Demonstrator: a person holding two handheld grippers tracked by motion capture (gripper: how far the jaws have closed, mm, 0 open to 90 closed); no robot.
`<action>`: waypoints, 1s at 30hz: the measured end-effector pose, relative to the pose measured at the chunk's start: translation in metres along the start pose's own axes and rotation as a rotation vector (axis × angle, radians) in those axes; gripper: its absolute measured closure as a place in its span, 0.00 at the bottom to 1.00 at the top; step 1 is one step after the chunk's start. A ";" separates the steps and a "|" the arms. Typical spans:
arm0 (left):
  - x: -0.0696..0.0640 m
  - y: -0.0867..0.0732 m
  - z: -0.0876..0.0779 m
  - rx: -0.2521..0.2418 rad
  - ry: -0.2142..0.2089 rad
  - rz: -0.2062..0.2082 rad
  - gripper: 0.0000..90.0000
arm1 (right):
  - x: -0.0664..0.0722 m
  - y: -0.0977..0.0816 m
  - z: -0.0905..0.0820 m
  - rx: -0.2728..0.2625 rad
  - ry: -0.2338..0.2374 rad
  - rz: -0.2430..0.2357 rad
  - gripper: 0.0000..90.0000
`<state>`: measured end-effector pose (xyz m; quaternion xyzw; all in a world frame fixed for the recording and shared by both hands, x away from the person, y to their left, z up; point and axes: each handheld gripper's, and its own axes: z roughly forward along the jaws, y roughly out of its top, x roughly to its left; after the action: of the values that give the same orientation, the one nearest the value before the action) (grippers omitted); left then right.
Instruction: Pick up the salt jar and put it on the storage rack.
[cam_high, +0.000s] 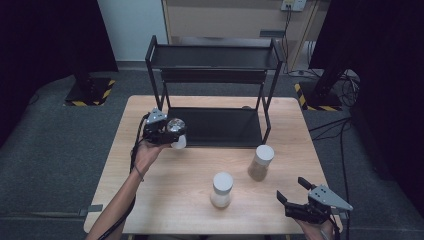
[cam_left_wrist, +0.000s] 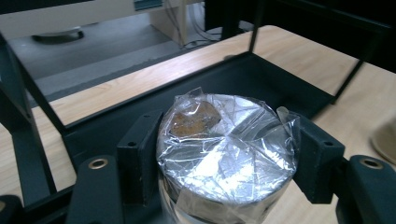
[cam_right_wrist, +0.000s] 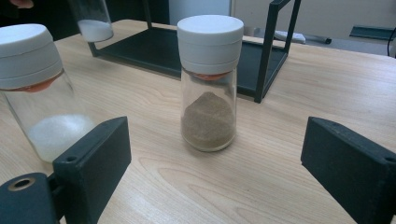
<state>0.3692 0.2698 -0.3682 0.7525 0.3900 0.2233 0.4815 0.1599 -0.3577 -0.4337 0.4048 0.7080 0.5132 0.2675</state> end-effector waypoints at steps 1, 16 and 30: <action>-0.001 0.001 0.003 0.001 0.014 -0.008 0.37 | 0.000 0.000 0.000 0.000 0.000 0.000 0.09; -0.015 0.013 0.045 0.008 0.177 -0.073 0.37 | -0.002 -0.001 0.000 -0.004 0.008 0.006 0.10; -0.015 0.005 0.070 0.038 0.214 -0.103 0.37 | -0.003 -0.001 0.000 -0.005 0.012 0.014 0.09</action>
<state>0.4115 0.2181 -0.3937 0.7122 0.4814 0.2700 0.4337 0.1614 -0.3606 -0.4353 0.4057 0.7056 0.5191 0.2606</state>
